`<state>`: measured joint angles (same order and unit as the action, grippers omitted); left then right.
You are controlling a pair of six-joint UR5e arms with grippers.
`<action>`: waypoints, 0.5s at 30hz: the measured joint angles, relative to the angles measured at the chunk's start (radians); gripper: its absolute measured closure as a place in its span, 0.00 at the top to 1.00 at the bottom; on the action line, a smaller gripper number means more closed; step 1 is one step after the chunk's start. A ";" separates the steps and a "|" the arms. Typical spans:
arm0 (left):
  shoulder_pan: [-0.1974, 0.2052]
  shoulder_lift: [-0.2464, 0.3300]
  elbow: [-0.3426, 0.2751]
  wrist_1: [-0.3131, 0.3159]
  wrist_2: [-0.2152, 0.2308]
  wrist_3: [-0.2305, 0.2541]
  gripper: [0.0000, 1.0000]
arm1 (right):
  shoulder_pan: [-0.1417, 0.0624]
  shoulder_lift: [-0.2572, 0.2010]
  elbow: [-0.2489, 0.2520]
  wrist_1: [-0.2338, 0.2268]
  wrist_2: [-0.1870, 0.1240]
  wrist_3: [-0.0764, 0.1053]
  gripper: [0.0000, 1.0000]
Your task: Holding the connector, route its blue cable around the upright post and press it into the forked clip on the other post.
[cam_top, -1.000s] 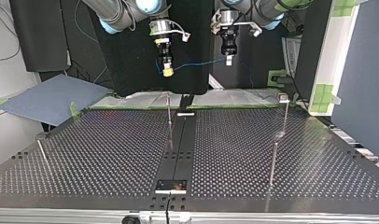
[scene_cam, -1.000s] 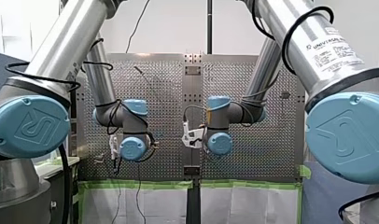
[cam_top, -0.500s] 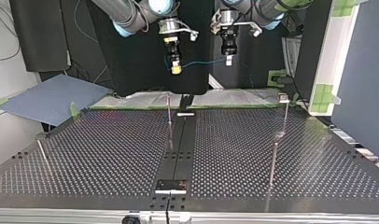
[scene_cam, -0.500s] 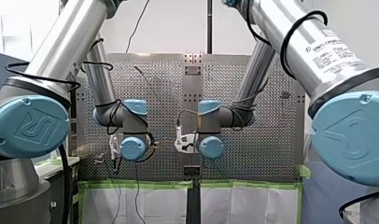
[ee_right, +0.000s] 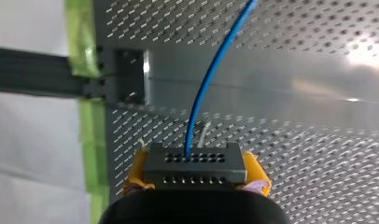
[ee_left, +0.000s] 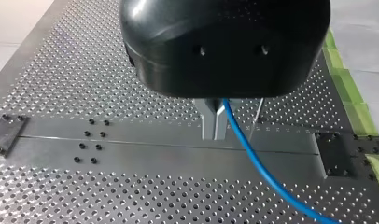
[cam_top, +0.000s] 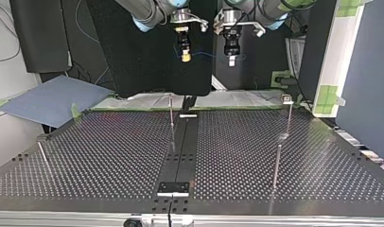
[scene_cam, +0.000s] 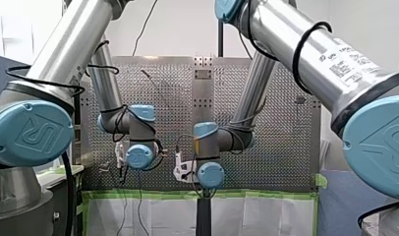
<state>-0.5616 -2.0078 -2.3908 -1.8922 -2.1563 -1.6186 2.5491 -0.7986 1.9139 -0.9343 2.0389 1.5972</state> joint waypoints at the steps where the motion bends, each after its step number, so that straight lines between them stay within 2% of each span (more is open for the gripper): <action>1: -0.003 0.000 -0.003 0.003 -0.001 0.003 0.00 | 0.002 0.007 -0.001 0.001 0.007 0.001 0.00; 5: -0.031 0.019 -0.024 0.018 -0.002 0.021 0.00 | 0.023 0.031 -0.021 0.021 0.041 0.021 0.00; 10: -0.071 0.058 -0.030 -0.008 0.013 0.004 0.00 | 0.060 0.009 -0.062 0.061 0.085 0.062 0.00; 15: -0.111 0.104 -0.031 -0.053 -0.015 -0.015 0.00 | 0.060 -0.031 -0.103 0.103 0.127 0.103 0.00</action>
<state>-0.6721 -1.9034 -2.4214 -1.9456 -2.1712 -1.6339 2.6091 -0.8295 1.8106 -0.8311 2.1654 1.7004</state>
